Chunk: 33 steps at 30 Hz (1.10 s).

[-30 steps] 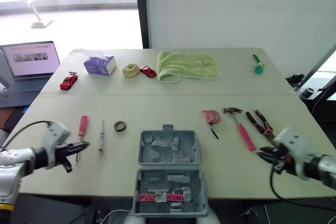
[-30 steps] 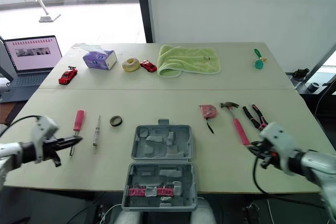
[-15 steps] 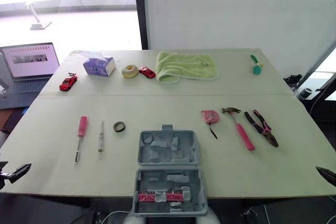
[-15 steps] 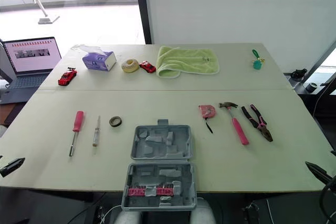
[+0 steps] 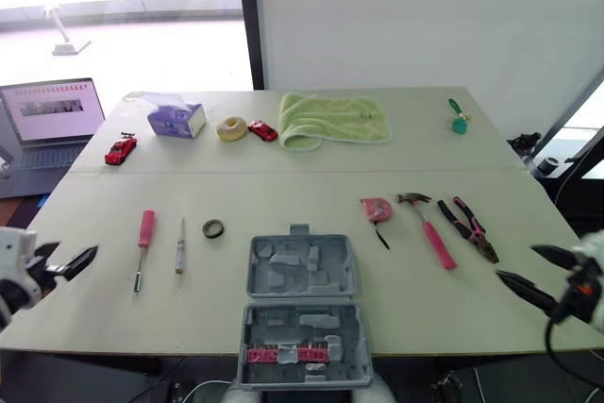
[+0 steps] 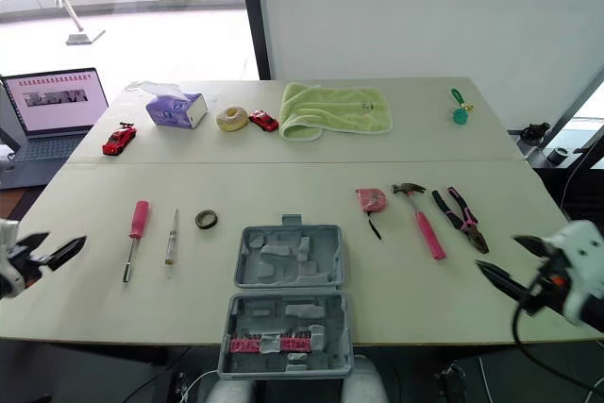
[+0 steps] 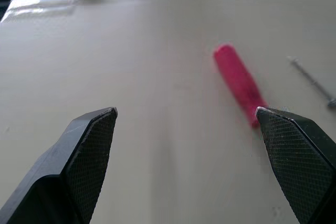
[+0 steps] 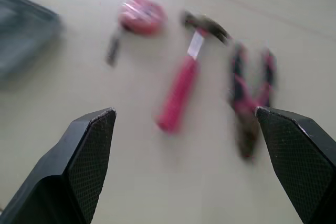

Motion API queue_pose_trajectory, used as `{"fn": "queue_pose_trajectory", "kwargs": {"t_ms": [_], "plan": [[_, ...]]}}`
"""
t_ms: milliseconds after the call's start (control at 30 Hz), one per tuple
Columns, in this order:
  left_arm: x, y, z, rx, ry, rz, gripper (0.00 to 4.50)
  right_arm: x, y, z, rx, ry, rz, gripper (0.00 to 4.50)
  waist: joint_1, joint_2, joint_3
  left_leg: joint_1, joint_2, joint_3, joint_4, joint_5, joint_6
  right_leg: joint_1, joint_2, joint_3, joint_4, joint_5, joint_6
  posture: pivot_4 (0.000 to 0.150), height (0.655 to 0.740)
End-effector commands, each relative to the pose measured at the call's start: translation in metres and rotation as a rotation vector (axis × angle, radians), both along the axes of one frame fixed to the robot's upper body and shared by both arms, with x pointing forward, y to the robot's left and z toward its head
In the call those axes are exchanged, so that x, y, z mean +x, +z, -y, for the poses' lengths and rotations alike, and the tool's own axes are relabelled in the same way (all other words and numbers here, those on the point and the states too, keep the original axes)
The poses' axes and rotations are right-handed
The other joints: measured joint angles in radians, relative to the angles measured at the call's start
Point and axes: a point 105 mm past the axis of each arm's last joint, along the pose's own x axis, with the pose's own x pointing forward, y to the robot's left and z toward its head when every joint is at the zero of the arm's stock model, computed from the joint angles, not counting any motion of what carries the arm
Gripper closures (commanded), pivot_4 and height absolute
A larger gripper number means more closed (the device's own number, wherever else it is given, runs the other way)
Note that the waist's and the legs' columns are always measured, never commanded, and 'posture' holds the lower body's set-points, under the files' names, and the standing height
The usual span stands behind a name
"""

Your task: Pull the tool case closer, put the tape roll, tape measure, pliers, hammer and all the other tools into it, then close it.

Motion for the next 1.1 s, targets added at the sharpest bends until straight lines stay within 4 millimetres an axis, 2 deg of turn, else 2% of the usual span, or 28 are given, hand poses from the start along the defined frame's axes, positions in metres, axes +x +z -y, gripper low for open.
{"fn": "queue_pose_trajectory", "kwargs": {"t_ms": [33,67,100,167,333,467,633,833,1100], "plan": [[0.012,0.019,0.023,0.051,-0.141,0.032,0.06,0.008,0.008,-0.033,-0.018,0.09,-0.009,0.0,0.003,-0.001,0.0,-0.001,0.0,0.0,0.0,0.0,0.0,0.0,0.0,0.0,-0.001,0.0,0.0,0.15,0.74],[0.018,0.02,0.039,0.036,-0.222,0.012,0.06,0.014,0.008,-0.049,-0.023,0.144,-0.006,0.0,0.002,-0.001,0.0,-0.001,0.0,0.0,0.0,0.0,0.0,0.0,0.0,0.0,-0.002,0.0,0.0,0.15,0.74],[0.024,0.018,0.065,0.05,-0.363,-0.031,0.06,0.02,0.009,-0.074,-0.033,0.245,-0.001,0.0,0.002,-0.001,0.0,-0.001,0.0,0.001,0.0,0.0,0.001,0.0,0.0,0.0,-0.002,0.0,0.0,0.15,0.74],[0.03,0.012,0.095,0.099,-0.549,-0.113,0.06,0.026,0.011,-0.103,-0.056,0.371,0.003,0.0,0.001,0.0,0.001,-0.001,0.0,0.002,0.001,0.0,0.001,0.0,0.0,0.0,-0.002,0.0,0.0,0.15,0.74],[0.047,0.002,0.125,0.274,-0.775,-0.187,0.06,0.041,0.01,-0.136,-0.106,0.506,0.0,0.0,-0.001,-0.001,0.001,-0.002,0.0,0.002,0.001,0.0,0.0,-0.001,0.0,0.0,-0.002,0.0,0.001,0.15,0.74],[0.058,-0.003,0.134,0.372,-0.873,-0.249,0.06,0.05,0.01,-0.162,-0.14,0.596,0.001,0.0,-0.01,-0.001,0.001,-0.006,0.0,0.003,0.001,0.0,0.001,-0.005,0.0,0.0,-0.001,0.0,0.001,0.15,0.74],[0.065,-0.01,0.135,0.467,-0.923,-0.344,0.06,0.06,0.009,-0.187,-0.174,0.661,0.025,0.0,-0.028,-0.001,0.001,-0.01,0.0,0.003,0.003,0.0,0.001,-0.009,0.0,0.0,0.0,0.001,0.003,0.15,0.74],[0.068,-0.019,0.144,0.474,-0.949,-0.404,0.06,0.072,0.005,-0.195,-0.191,0.635,0.044,0.0,-0.028,-0.001,0.001,-0.014,0.0,0.003,0.004,0.0,0.0,-0.013,0.0,0.0,0.002,0.002,0.003,0.15,0.74],[0.066,-0.033,0.147,0.501,-0.95,-0.432,0.06,0.075,0.007,-0.194,-0.182,0.601,0.052,0.0,-0.028,-0.001,0.001,-0.014,0.0,0.003,0.004,0.0,0.0,-0.014,0.0,0.0,0.003,0.002,0.003,0.15,0.74]]}}
